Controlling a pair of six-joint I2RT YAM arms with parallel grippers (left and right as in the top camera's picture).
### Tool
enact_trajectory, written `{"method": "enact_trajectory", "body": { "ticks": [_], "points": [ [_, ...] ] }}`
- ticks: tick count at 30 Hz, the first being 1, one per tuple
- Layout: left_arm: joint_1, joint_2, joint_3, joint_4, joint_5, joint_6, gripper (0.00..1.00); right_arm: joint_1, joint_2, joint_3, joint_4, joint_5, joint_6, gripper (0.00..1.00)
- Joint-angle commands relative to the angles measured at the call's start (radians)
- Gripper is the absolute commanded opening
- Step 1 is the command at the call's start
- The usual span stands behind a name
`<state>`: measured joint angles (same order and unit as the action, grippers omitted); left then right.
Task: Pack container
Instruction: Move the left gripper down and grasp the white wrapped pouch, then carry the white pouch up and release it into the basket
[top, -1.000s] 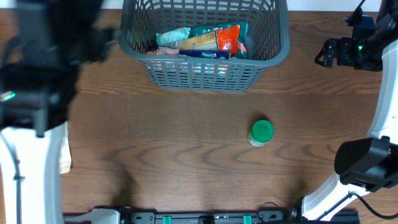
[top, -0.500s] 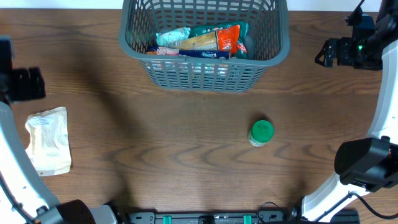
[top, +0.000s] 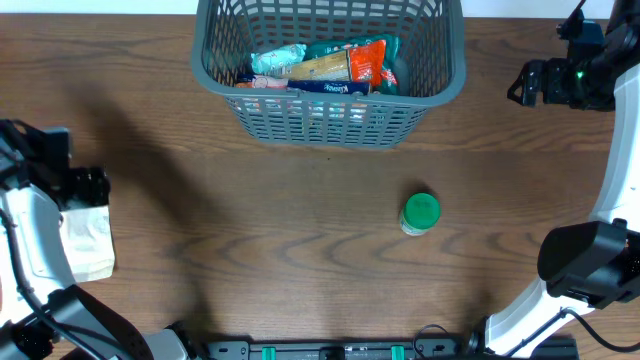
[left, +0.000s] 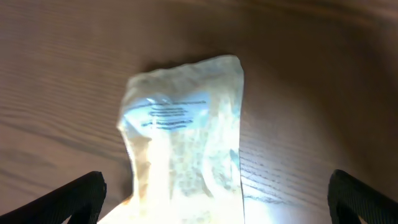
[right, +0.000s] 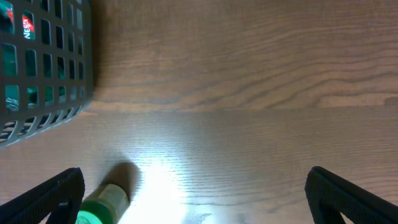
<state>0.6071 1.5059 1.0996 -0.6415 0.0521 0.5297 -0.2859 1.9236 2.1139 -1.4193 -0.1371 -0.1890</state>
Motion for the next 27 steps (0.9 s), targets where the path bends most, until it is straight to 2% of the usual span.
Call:
{"method": "enact_trajectory", "body": {
  "ticks": [1,10,27],
  "points": [
    [0.034,0.004,-0.017,0.017,0.008,0.043,0.99,-0.002,-0.005,0.001,0.002,0.01,-0.006,0.99],
    [0.1,0.085,-0.017,0.034,0.009,0.042,0.99,-0.002,-0.005,0.001,0.001,0.01,-0.006,0.99],
    [0.101,0.36,-0.017,0.135,0.008,0.042,0.99,-0.002,-0.005,0.001,-0.002,0.01,0.021,0.99]
  ]
}}
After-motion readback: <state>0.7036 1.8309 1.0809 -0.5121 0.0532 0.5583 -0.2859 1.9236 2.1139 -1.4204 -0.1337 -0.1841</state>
